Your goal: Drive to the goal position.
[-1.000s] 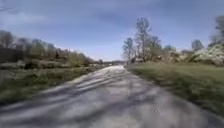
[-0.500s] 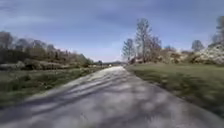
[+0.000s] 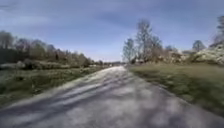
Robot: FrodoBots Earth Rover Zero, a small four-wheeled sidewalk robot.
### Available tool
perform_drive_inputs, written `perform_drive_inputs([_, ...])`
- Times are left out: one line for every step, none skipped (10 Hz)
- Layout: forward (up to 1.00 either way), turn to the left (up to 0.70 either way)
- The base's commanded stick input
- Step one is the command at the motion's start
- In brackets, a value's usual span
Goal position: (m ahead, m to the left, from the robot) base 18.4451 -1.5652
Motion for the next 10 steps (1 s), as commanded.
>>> perform_drive_inputs([0.85,0.0])
perform_drive_inputs([0.85,0.0])
perform_drive_inputs([0.85,0.0])
perform_drive_inputs([0.85,0.0])
perform_drive_inputs([0.85,0.0])
perform_drive_inputs([0.85,0.0])
perform_drive_inputs([0.85,0.0])
perform_drive_inputs([0.85,0.0])
perform_drive_inputs([0.85,0.0])
perform_drive_inputs([0.85,0.0])
